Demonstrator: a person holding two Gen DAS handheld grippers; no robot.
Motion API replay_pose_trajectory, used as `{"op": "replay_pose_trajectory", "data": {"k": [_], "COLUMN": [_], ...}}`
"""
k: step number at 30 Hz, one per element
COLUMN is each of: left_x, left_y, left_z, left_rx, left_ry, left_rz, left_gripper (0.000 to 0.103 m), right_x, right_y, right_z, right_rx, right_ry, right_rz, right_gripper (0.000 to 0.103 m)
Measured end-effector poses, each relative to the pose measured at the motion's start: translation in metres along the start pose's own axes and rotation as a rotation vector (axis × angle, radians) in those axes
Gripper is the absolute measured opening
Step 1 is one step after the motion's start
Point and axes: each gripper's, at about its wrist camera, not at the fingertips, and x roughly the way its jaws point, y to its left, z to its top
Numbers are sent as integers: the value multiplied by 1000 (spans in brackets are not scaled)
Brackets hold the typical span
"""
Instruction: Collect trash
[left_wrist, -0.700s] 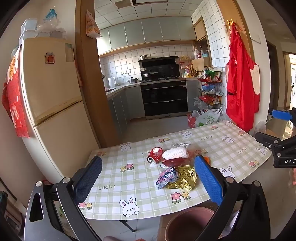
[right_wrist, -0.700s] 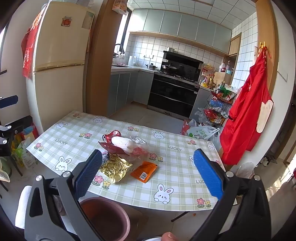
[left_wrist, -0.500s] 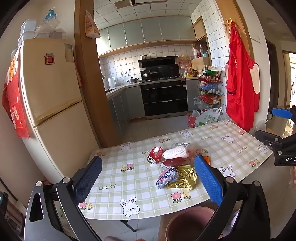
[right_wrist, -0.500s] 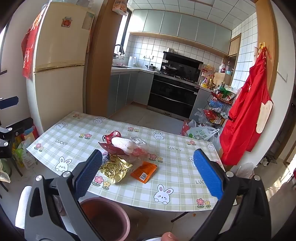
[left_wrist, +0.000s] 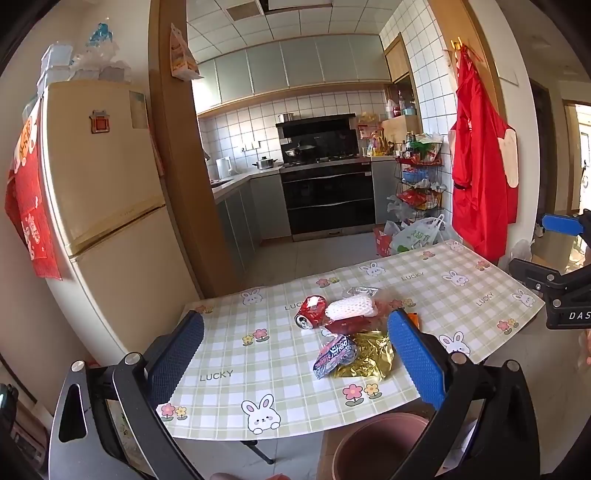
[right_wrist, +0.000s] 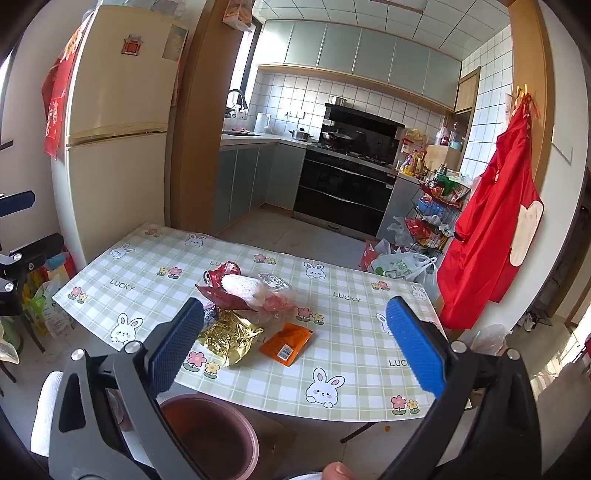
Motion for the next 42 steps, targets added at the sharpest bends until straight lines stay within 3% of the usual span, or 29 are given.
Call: {"op": "replay_pose_trajectory", "data": {"k": [42], "left_x": [-7], "left_y": [1], "left_z": [1], "left_rx": [7], "left_ry": [-10], "left_rz": [0], "left_gripper": [98], "right_x": [-6], "right_y": [1], "right_z": [6], "right_rx": [0], "right_ry": [-3], "right_rz": [-9], "right_gripper": [97]}}
